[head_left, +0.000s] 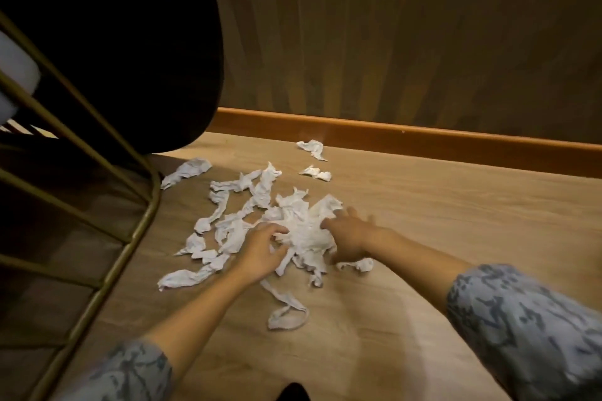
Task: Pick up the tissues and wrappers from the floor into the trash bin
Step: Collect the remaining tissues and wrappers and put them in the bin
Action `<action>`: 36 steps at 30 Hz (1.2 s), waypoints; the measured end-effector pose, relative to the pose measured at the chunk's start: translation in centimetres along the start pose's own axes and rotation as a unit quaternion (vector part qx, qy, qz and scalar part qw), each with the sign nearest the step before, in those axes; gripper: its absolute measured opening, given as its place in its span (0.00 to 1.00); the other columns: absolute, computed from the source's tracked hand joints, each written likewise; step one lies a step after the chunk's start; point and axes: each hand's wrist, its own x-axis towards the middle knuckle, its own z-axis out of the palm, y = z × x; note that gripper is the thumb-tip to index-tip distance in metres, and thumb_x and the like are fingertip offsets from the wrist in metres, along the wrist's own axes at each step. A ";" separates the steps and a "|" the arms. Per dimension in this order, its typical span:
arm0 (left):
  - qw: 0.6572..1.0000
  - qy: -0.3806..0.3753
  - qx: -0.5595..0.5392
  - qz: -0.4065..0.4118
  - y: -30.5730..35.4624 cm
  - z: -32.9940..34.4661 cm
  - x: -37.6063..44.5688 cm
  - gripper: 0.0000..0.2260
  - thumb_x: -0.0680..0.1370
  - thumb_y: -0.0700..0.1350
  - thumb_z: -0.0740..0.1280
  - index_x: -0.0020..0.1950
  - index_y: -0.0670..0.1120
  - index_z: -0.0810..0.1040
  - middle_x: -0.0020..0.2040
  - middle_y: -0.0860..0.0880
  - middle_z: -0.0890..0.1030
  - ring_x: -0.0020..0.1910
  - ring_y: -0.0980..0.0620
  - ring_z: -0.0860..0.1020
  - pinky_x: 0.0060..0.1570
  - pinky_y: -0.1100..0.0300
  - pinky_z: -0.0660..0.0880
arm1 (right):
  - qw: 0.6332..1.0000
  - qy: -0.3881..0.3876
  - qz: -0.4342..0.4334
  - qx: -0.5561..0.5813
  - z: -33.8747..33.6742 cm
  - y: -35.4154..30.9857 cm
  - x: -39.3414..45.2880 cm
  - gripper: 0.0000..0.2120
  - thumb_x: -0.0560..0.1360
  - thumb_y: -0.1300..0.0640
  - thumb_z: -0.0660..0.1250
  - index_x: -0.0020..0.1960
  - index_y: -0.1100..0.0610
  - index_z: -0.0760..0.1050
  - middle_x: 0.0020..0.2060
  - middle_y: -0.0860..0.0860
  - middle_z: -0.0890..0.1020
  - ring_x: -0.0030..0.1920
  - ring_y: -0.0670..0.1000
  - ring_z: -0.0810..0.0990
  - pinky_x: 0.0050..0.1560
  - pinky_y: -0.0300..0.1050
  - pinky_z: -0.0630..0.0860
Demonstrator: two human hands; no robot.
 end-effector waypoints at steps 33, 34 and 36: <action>0.966 0.244 -0.065 0.058 -8.6 7.0 -0.3 0.22 0.72 0.30 0.56 0.55 0.49 0.83 0.63 0.50 0.76 0.71 0.47 0.63 0.68 0.36 0.61 | 0.863 0.377 0.096 0.321 11.7 -3.6 3.8 0.15 0.68 0.60 0.62 0.55 0.57 0.74 0.68 0.55 0.69 0.67 0.55 0.64 0.65 0.52 0.67; 0.968 0.240 -0.048 0.059 -8.8 7.2 -0.5 0.20 0.72 0.35 0.55 0.51 0.50 0.83 0.60 0.51 0.78 0.71 0.47 0.64 0.69 0.34 0.56 | 0.891 0.352 0.073 0.277 12.3 -3.9 3.8 0.22 0.68 0.58 0.63 0.62 0.54 0.72 0.72 0.55 0.65 0.70 0.56 0.61 0.68 0.54 0.64; 0.973 0.228 -0.021 0.036 -8.8 7.5 -1.1 0.15 0.73 0.42 0.56 0.47 0.52 0.82 0.57 0.52 0.80 0.72 0.48 0.64 0.71 0.33 0.44 | 0.935 0.301 0.014 0.185 13.6 -4.5 3.6 0.33 0.69 0.54 0.63 0.74 0.45 0.62 0.77 0.53 0.58 0.75 0.56 0.55 0.69 0.55 0.58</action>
